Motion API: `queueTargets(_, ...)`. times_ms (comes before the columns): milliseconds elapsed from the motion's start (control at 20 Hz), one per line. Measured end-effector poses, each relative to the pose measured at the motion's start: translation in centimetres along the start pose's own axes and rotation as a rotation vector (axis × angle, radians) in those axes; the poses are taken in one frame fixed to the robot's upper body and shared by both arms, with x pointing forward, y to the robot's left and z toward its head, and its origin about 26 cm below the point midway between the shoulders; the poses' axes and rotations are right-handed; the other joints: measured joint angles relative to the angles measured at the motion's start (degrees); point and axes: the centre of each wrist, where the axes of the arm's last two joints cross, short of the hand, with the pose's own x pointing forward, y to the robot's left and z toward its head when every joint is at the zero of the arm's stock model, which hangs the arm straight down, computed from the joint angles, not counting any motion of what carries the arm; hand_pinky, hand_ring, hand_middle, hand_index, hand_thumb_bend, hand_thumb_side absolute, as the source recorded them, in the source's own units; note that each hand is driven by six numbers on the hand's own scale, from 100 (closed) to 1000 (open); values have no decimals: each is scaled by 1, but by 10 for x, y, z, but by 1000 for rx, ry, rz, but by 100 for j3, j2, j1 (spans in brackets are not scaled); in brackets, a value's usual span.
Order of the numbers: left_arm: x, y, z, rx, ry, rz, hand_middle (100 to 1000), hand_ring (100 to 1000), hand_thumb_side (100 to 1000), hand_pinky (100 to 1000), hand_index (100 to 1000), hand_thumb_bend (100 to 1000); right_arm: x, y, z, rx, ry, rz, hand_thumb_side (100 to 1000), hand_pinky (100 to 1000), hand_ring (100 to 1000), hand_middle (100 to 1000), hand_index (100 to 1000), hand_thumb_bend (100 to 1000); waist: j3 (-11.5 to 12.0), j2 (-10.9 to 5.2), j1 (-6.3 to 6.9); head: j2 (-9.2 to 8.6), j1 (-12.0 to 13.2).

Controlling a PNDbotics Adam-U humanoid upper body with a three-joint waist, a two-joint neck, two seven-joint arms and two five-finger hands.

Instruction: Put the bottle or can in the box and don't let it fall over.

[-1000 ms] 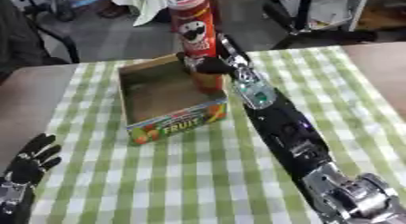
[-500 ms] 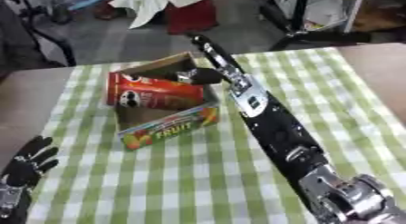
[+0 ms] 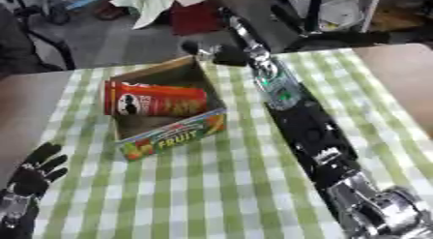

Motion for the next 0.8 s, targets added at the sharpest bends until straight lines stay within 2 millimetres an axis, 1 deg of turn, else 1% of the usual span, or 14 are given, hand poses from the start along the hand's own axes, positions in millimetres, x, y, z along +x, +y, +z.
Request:
queueTargets(200, -2, 8, 6, 30, 18, -19, 898, 895, 898, 893, 969, 600, -3, -31, 60, -54, 41, -36, 454, 1000, 1000, 1000, 1000, 576, -279, -32, -89, 74, 224)
queueTargets(350, -4, 13, 9, 53, 30, -32, 898, 895, 898, 893, 969, 599, -4, -44, 104, -105, 92, -23, 459, 1000, 1000, 1000, 1000, 581, -493, -72, -157, 149, 380)
queueTargets(450, -4, 13, 10, 58, 32, -35, 898, 895, 897, 893, 969, 600, -5, -47, 130, -139, 134, -5, 464, 1000, 1000, 1000, 1000, 586, -571, -94, -180, 214, 475)
queueTargets(550, -5, 14, 11, 62, 34, -38, 898, 895, 897, 893, 969, 600, -6, -49, 155, -164, 181, 26, 472, 1000, 1000, 1000, 1000, 590, -584, -98, -178, 261, 569)
queueTargets(700, -6, 16, 13, 72, 41, -44, 898, 895, 898, 893, 969, 598, -8, -46, 183, -206, 239, 50, 468, 1000, 1000, 1000, 1000, 592, -633, -105, -173, 303, 717)
queueTargets(800, -6, 17, 14, 75, 43, -46, 898, 895, 898, 893, 969, 598, -9, -41, 197, -241, 270, 45, 465, 1000, 1000, 1000, 1000, 593, -675, -120, -161, 326, 803)
